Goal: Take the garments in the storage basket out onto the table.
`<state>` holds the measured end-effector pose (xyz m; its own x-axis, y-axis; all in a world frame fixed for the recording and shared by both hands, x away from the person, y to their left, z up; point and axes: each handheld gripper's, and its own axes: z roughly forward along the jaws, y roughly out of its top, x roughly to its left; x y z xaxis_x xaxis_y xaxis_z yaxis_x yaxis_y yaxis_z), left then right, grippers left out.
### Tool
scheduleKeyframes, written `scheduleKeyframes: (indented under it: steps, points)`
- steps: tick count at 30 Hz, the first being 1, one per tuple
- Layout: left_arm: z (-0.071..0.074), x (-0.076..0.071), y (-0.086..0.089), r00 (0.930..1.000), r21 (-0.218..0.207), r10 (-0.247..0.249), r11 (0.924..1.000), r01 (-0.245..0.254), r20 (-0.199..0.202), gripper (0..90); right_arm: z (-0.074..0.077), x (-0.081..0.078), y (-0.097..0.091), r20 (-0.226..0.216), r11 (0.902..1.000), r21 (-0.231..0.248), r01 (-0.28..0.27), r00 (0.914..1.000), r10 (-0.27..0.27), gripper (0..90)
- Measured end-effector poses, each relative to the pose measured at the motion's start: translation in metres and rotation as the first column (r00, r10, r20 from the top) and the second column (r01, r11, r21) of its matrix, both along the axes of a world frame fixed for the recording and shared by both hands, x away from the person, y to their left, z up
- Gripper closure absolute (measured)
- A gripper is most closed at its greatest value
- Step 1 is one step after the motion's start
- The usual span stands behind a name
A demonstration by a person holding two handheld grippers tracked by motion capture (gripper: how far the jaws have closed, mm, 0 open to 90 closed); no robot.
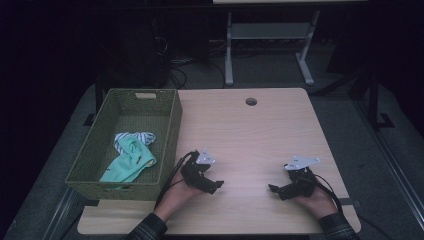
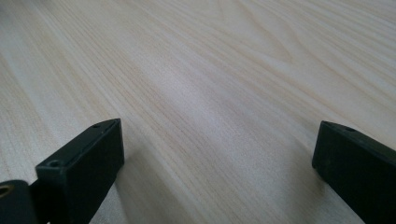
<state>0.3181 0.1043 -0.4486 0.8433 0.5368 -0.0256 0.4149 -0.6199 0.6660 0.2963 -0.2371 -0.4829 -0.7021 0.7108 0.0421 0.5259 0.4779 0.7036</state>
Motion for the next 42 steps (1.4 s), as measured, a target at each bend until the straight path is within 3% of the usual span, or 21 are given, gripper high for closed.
scheduleKeyframes:
  steps: [32,42]
  points:
    - [0.030,0.002,0.002,1.0000,-0.022,-0.006,0.9997,0.007,0.006,13.2,0.000,0.000,0.000,0.000,1.0000,0.000,-0.001,1.0000,0.001,1.9]
    - [0.035,0.003,0.000,0.9999,-0.009,-0.011,0.9999,0.011,0.008,13.2,0.000,0.000,0.000,0.002,1.0000,0.000,-0.002,1.0000,0.002,2.0]
